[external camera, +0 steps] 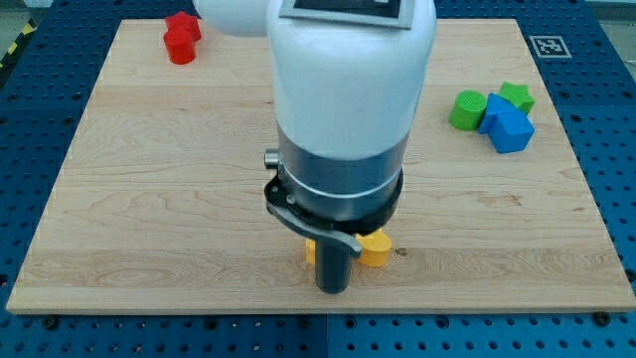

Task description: Slide the yellow hexagon to the center

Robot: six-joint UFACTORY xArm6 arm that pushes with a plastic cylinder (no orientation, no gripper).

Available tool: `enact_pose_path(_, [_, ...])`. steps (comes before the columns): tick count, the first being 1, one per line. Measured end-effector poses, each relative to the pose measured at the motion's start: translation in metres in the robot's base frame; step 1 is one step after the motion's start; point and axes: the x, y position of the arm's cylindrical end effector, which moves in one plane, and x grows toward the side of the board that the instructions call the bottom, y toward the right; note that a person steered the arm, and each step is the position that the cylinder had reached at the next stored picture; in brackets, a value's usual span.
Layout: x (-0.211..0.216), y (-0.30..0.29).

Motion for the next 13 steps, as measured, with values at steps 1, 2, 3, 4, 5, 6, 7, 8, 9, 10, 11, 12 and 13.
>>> enact_pose_path(1, [-0.017, -0.008])
enact_pose_path(2, [-0.041, -0.026])
enact_pose_path(3, [-0.075, -0.035])
enact_pose_path(4, [-0.113, -0.035])
enact_pose_path(5, [-0.136, -0.026])
enact_pose_path(6, [-0.116, -0.025])
enact_pose_path(7, [-0.101, -0.01])
enact_pose_path(8, [-0.117, 0.0])
enact_pose_path(9, [-0.13, 0.005])
enact_pose_path(10, [-0.13, 0.023])
enact_pose_path(11, [-0.133, 0.039])
enact_pose_path(12, [-0.149, 0.039])
enact_pose_path(13, [-0.168, 0.039])
